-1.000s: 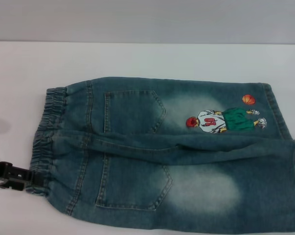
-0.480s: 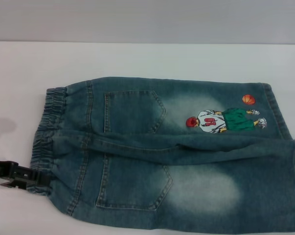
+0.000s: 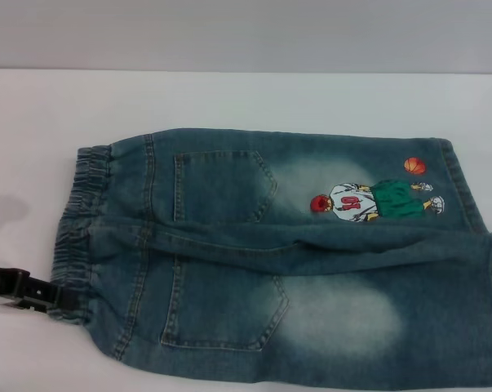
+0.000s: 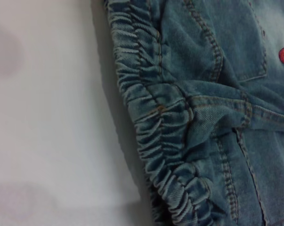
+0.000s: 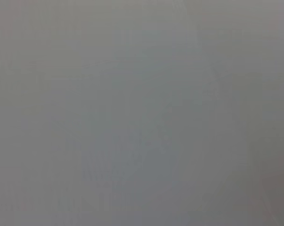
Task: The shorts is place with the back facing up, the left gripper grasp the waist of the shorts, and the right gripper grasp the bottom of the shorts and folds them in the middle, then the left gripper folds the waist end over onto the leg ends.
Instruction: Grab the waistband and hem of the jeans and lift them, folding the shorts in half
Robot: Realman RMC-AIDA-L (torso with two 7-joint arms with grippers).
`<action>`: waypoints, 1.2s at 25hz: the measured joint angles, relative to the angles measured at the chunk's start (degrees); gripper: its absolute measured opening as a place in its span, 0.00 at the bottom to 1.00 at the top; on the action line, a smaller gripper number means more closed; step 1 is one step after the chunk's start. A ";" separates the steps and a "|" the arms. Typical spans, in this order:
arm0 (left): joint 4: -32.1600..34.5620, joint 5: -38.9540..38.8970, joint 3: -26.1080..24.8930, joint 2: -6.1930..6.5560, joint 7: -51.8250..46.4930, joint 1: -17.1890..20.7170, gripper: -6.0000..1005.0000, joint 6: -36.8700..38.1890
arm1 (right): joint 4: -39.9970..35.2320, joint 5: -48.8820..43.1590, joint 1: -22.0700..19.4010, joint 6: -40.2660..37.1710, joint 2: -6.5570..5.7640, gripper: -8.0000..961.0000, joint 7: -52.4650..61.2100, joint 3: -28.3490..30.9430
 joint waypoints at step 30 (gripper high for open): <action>0.49 -0.05 -0.68 0.15 0.29 -0.06 0.05 -1.35 | -0.64 0.11 0.31 0.00 0.00 0.58 0.01 0.08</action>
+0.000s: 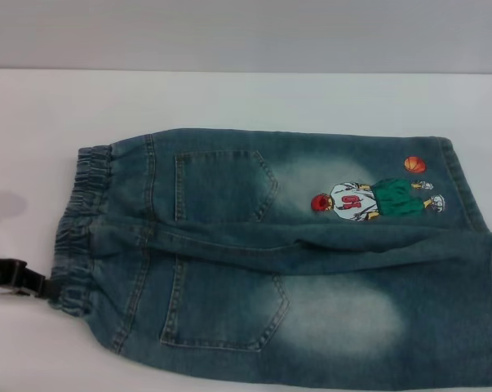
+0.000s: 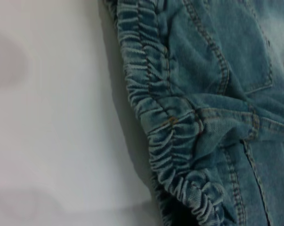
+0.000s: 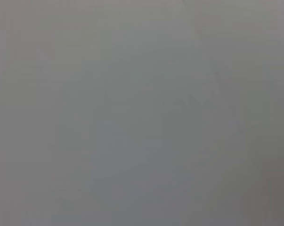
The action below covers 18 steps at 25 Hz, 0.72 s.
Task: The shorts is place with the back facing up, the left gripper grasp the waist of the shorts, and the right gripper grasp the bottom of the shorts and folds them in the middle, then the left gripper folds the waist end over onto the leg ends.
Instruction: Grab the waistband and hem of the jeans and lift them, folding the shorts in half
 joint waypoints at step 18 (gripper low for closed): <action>1.12 0.02 -2.84 -1.11 -0.55 0.08 0.05 -1.96 | -1.71 -0.03 1.95 0.00 -0.55 0.59 1.18 -0.30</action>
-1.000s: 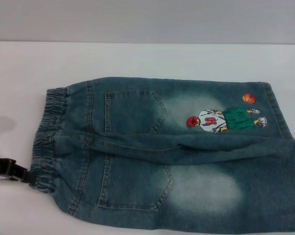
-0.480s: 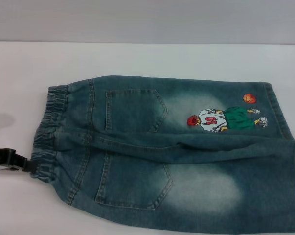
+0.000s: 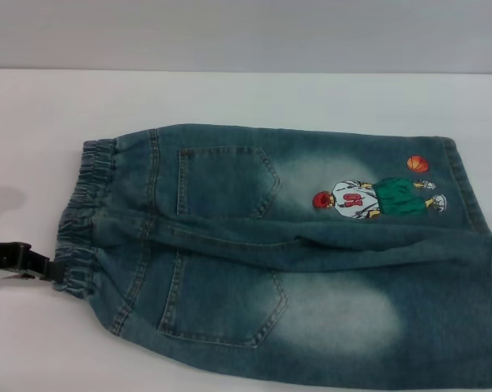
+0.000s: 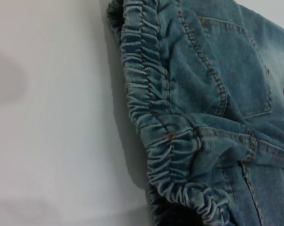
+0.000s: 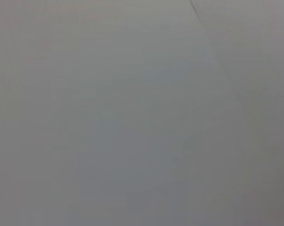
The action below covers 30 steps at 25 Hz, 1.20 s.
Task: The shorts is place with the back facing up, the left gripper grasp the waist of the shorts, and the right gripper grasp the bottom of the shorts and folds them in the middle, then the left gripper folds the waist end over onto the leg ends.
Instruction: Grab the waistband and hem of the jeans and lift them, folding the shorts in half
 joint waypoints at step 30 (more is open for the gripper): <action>-0.02 -0.41 -3.08 -0.71 -0.09 0.18 0.05 -0.95 | -20.96 -56.93 -0.70 -3.31 -9.29 0.58 68.92 -2.23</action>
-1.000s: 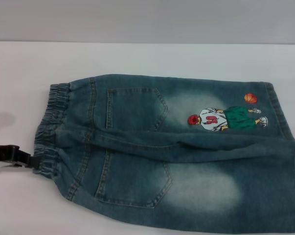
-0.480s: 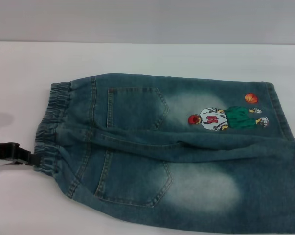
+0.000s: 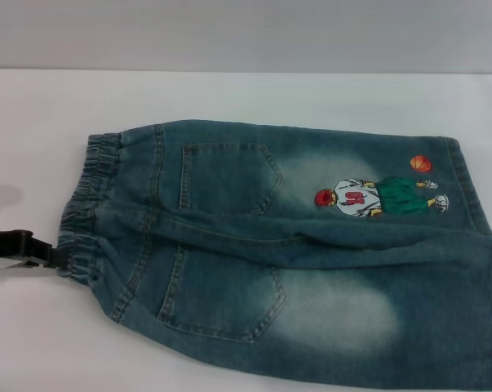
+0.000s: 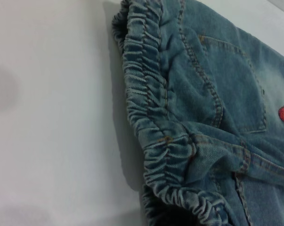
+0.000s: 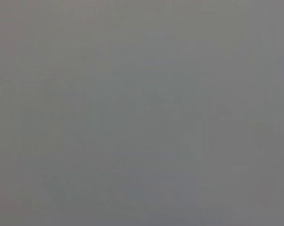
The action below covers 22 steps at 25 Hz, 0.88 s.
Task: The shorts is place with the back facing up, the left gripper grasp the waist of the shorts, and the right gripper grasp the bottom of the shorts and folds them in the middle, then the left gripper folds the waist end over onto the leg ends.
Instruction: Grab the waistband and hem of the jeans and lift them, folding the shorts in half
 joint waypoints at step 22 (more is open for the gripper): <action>0.18 -0.02 -0.59 0.08 -0.08 -0.64 0.05 -0.71 | -3.47 -39.13 6.94 -21.37 -5.10 0.58 9.61 1.67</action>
